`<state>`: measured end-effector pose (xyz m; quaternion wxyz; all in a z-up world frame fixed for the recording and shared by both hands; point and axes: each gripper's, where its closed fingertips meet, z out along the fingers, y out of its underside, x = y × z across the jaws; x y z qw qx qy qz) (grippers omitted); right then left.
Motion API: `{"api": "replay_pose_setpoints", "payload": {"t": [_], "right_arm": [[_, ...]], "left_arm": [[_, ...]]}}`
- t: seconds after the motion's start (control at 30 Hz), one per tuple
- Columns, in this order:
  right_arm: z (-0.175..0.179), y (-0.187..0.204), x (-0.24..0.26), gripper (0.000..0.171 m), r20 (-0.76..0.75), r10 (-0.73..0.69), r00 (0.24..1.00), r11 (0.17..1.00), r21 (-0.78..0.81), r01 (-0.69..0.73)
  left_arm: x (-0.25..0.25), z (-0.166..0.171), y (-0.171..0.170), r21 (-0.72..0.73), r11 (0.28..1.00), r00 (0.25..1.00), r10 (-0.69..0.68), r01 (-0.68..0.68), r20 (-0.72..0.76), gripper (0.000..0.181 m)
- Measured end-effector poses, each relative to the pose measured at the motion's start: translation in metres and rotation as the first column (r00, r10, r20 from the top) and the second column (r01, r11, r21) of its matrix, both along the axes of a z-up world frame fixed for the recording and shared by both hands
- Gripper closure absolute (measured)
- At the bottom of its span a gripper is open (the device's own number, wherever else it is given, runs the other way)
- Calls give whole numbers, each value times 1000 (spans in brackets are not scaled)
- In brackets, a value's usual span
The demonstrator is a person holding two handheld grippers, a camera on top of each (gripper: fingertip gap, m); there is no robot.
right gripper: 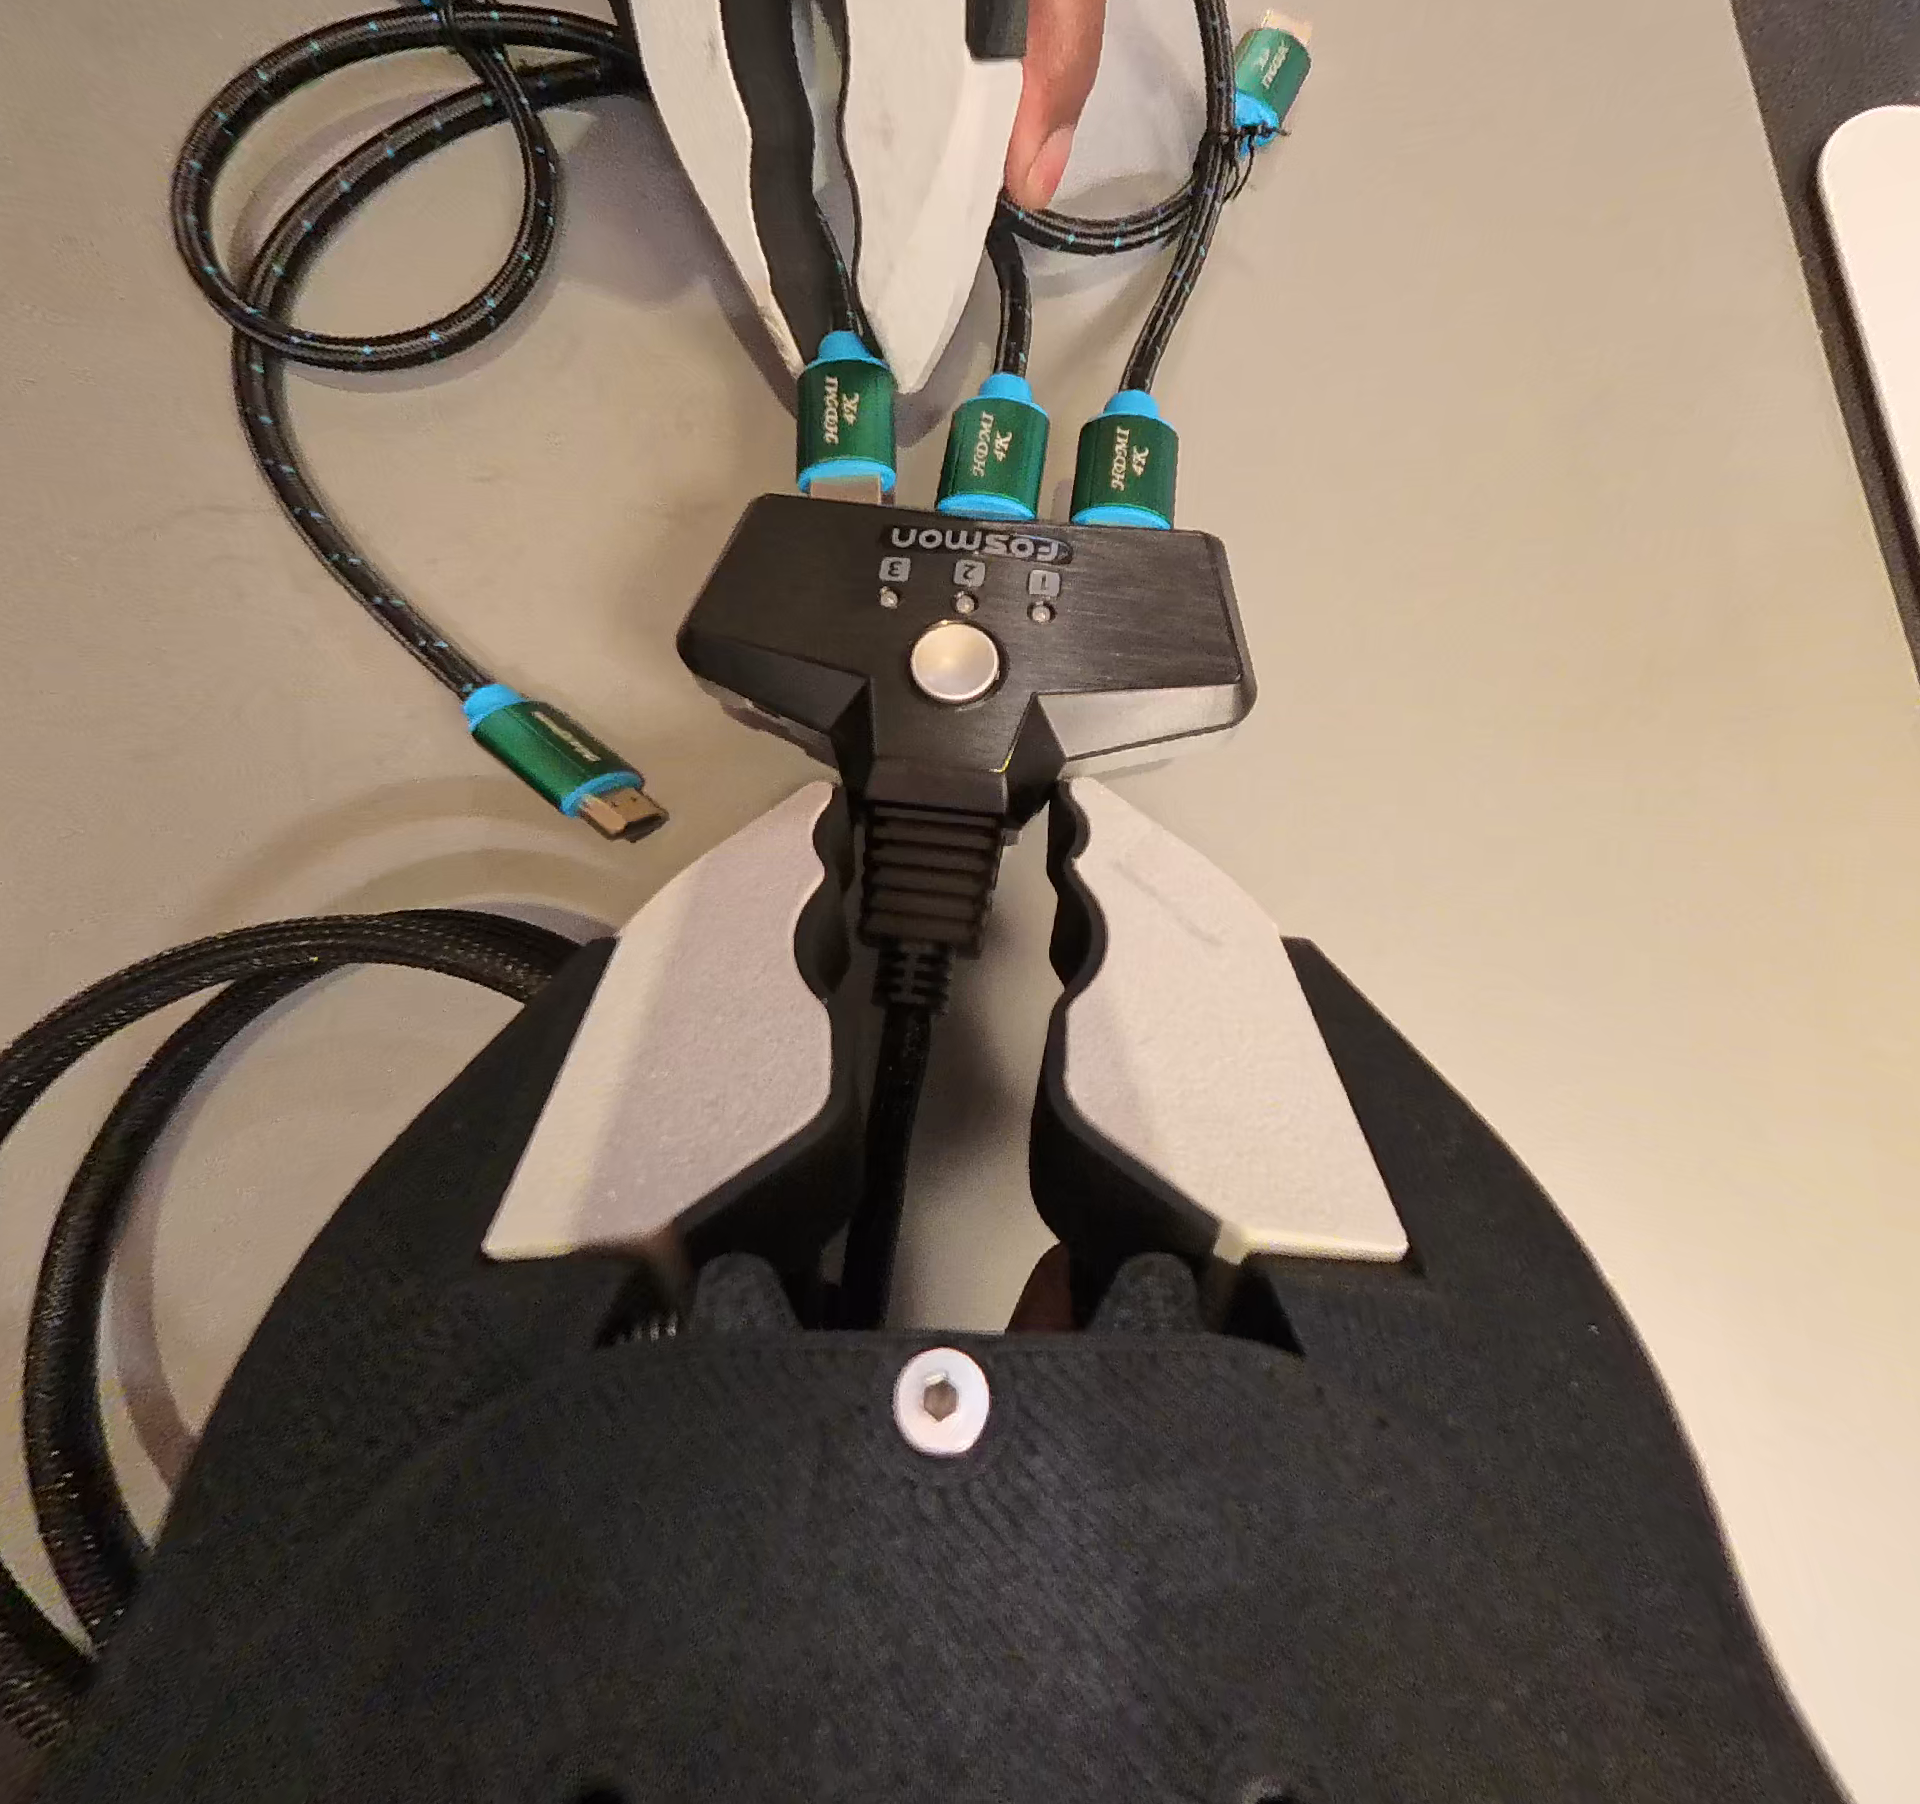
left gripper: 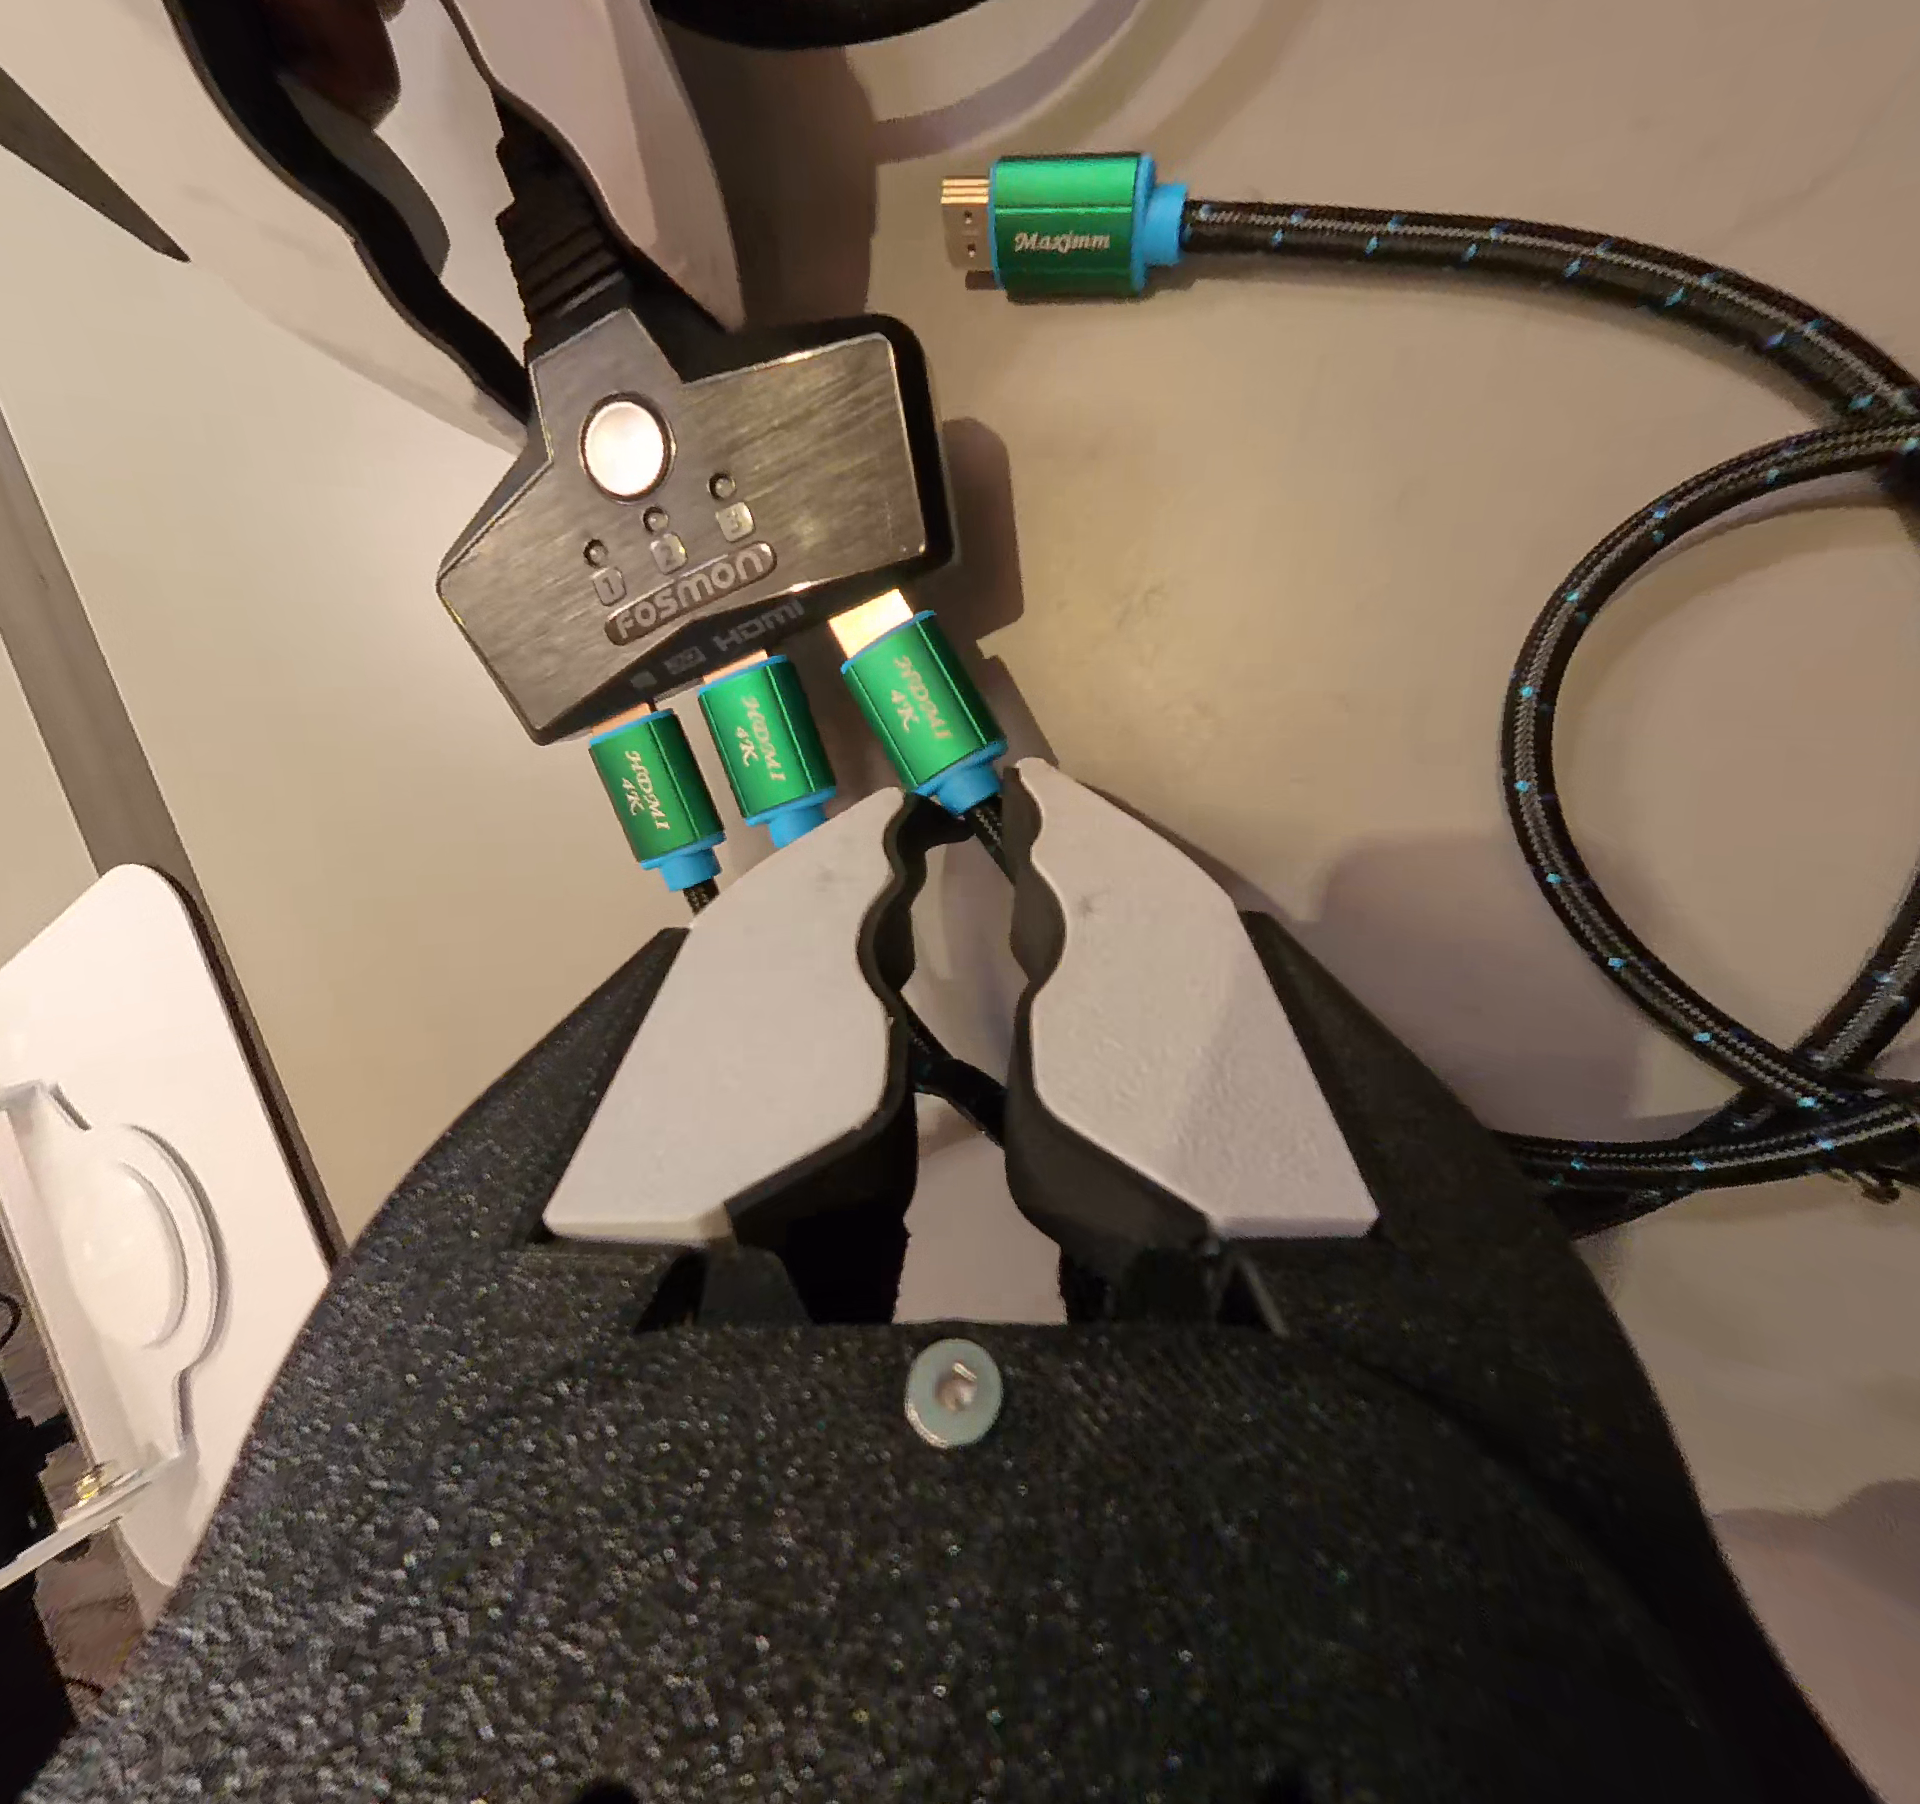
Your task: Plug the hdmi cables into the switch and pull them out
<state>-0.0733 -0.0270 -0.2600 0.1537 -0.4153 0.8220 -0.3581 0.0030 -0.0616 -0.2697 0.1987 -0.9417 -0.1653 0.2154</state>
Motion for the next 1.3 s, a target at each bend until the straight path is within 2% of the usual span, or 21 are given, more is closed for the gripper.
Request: {"api": "replay_pose_setpoints", "payload": {"t": [0.17, 0.33, 0.6, 0.73, 1.0, 1.3], "right_arm": [[-4, 3, -2, 135, -1, 6, 1000, 1000, 25, -6], [-18, 4, -2, 135, -77, 14, 997, 998, 55, -9], [-17, 1, -3, 135, -55, -4, 998, 999, 42, 7], [-16, 1, -5, 135, -75, -12, 997, 999, 44, 15], [-6, -5, -5, 134, -54, -85, 995, 996, 30, 86], [-21, -4, -9, 132, -128, -147, 981, 986, 59, 156]], "left_arm": [[-1, -1, 1, -10, 1000, 1000, 0, 0, -5, 167], [-1, -8, -1, -77, 997, 1000, -6, 7, 8, 167], [-11, -14, -7, -139, 990, 1000, 7, -11, -27, 167], [-13, -13, -6, -137, 990, 999, 15, -20, -32, 168], [-13, -1, -5, -44, 995, 995, 91, -92, -42, 168], [-16, -7, 2, -40, 990, 991, 136, -137, -17, 169]]}}
